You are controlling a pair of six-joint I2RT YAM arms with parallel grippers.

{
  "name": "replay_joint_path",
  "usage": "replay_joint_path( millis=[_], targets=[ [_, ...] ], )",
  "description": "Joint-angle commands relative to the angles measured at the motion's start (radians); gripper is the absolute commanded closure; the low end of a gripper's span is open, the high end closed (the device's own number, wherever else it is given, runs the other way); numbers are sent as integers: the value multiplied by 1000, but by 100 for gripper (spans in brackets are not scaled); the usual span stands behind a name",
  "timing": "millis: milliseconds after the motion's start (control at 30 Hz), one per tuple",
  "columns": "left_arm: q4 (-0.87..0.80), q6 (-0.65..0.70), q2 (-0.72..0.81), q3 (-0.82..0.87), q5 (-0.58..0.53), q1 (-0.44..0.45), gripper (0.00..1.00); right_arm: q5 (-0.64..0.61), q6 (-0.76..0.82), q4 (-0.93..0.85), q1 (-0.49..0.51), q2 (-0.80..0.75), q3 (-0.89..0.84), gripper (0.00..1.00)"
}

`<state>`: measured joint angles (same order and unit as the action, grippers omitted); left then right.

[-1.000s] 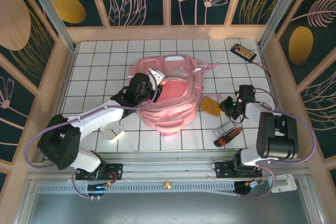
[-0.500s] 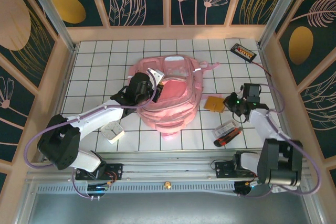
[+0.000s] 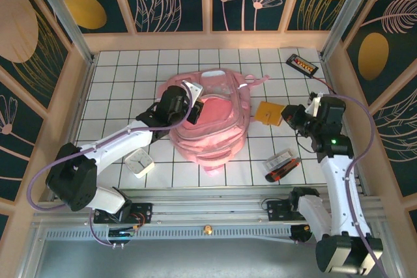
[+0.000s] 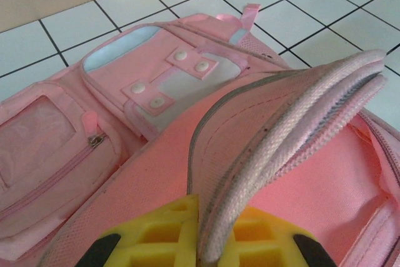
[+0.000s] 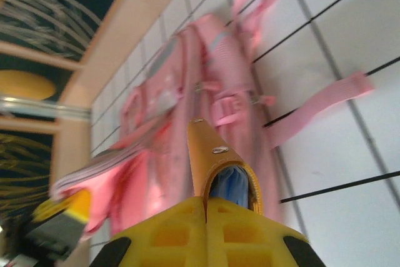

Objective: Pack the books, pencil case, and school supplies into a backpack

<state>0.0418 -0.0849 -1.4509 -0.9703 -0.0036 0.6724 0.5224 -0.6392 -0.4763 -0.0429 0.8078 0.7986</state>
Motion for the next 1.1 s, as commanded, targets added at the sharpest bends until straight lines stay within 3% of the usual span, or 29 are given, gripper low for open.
replay_joint_path(
  millis=[0, 200, 467, 867, 1067],
  targets=[
    [47, -60, 30, -60, 31, -8, 100, 136, -115, 28, 44, -22, 28, 100],
    [54, -72, 24, -74, 47, -8, 100, 109, -250, 193, 246, 35, 15, 100],
    [84, -71, 43, -64, 66, -7, 100, 33, -297, 403, 471, 299, 59, 100],
    [150, -49, 112, -8, 124, -9, 100, 40, -374, 720, 516, 676, 147, 100],
    [172, -67, 116, 29, 129, -9, 100, 14, -355, 759, 552, 809, 205, 100]
  ],
)
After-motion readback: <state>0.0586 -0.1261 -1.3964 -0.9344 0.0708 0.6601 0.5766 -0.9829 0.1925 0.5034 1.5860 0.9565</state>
